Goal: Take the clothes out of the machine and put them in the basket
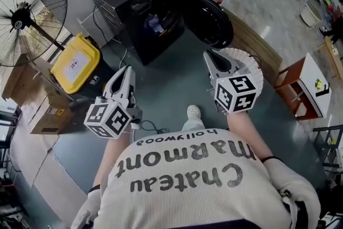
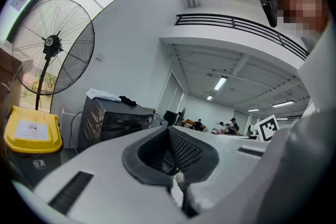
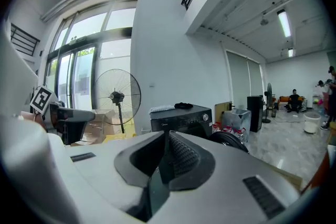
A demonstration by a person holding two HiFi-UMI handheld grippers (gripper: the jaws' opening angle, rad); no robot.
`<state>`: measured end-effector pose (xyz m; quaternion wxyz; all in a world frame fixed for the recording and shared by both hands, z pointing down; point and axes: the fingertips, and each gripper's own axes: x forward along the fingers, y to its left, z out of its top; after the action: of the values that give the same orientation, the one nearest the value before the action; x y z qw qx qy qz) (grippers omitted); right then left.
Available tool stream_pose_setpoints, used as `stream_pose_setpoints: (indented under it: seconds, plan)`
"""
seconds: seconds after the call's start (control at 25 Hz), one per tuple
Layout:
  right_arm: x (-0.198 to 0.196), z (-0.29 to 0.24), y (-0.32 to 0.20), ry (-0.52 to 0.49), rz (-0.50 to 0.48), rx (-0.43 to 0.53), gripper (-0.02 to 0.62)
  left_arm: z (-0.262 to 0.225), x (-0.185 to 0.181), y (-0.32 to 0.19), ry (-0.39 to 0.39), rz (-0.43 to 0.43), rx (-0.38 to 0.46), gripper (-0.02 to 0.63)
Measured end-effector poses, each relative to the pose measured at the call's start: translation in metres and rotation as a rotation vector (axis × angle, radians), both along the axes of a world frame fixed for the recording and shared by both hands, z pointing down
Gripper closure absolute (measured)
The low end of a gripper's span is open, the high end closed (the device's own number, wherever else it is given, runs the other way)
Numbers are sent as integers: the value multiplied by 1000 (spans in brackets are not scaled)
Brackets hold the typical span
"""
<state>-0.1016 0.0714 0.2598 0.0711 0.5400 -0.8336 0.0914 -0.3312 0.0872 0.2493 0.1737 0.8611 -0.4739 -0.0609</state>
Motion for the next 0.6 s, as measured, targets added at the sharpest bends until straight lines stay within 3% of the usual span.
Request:
stream_pose_setpoints:
  seconds: [0.4,0.6]
  plan:
    - [49,-17,-162,42,-115,-5,548,-5,44,-135,38,-135,-7,597]
    - [72,-22,-218,39,-160,8,548,-7,68,-182,42,-176,16,597]
